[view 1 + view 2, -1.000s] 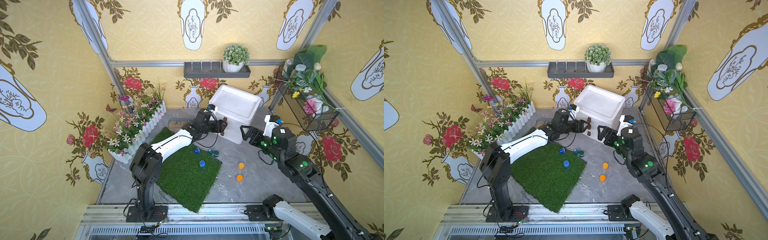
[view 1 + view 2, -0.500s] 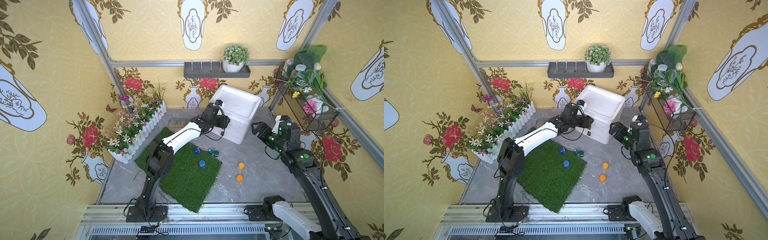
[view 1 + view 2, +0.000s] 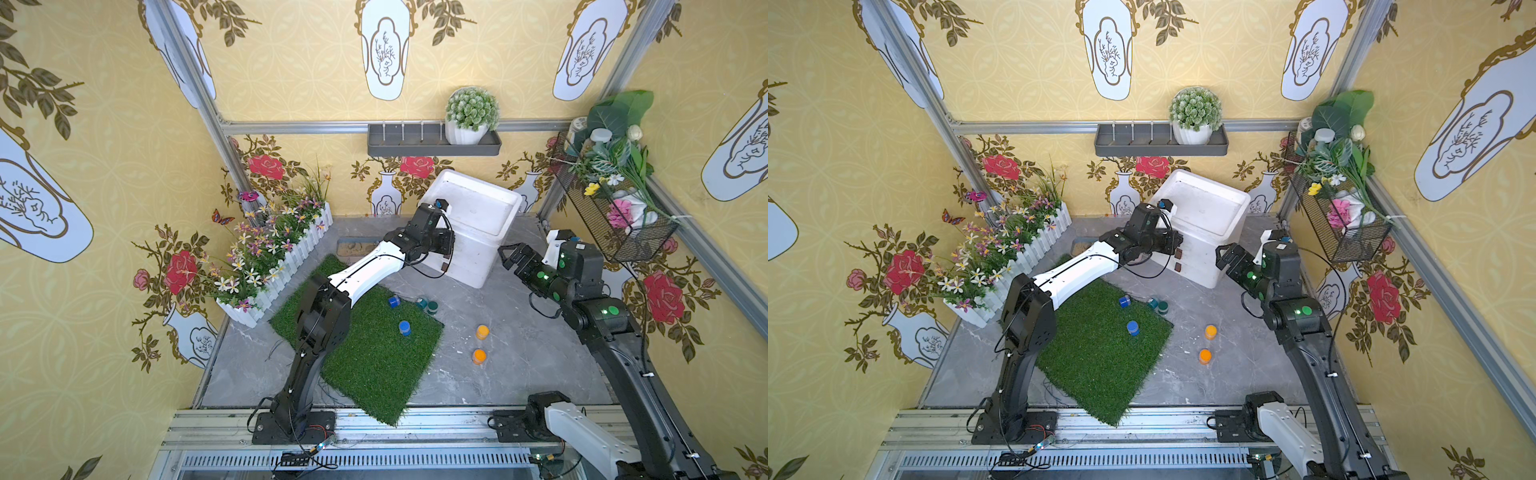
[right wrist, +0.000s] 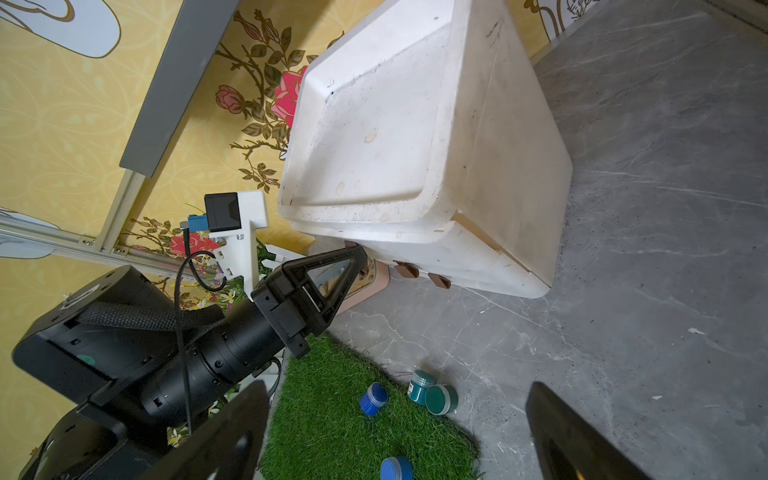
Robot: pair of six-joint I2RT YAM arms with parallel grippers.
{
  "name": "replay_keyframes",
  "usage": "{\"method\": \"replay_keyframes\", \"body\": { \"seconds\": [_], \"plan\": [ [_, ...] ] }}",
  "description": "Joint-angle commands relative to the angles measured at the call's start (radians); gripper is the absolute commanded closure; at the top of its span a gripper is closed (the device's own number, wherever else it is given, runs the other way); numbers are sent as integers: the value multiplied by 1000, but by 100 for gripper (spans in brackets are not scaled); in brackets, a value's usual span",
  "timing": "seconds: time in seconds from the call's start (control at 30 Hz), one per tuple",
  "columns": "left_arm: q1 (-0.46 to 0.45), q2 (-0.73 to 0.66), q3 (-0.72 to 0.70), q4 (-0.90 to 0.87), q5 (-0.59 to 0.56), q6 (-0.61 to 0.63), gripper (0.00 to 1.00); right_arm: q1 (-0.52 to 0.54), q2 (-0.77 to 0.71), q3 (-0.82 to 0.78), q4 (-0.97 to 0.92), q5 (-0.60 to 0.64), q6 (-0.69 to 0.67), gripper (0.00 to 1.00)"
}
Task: Put the paint cans in the drawer according to color
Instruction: Open the drawer in the storage box, then pick up the paint can at the center of the board.
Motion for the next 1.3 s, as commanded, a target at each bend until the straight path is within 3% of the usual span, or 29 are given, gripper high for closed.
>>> {"method": "replay_keyframes", "body": {
  "seconds": [0.0, 0.2, 0.57, 0.7, 0.87, 0.97, 1.03, 1.17, 1.27],
  "plan": [
    [-1, -13, -12, 23, 38, 15, 100, 0, -6, -9, 23, -4, 7, 3],
    [-1, -84, -102, 49, 86, 37, 100, 0, -15, -27, 13, 2, 10, 3],
    [-4, -339, -515, 176, 194, 57, 100, 1, -61, -73, -23, 16, -2, 3],
    [-4, -377, -572, 216, 191, 45, 100, 2, -72, -82, -34, 14, -8, 3],
    [-4, -387, -545, 207, 199, 15, 54, 10, -91, -80, -63, -8, -32, 3],
    [-2, -471, -605, 220, 157, 11, 44, 17, -119, -88, -119, -46, -62, 3],
    [-2, -572, -699, 272, 109, 15, 40, 20, -145, -109, -178, -94, -85, 3],
    [-2, -842, -994, 484, -35, 9, 21, 52, -203, -165, -283, -158, -98, 3],
    [-2, -1016, -1254, 693, -131, -41, 8, 128, -210, -212, -332, -112, -60, 3]
  ]
}}
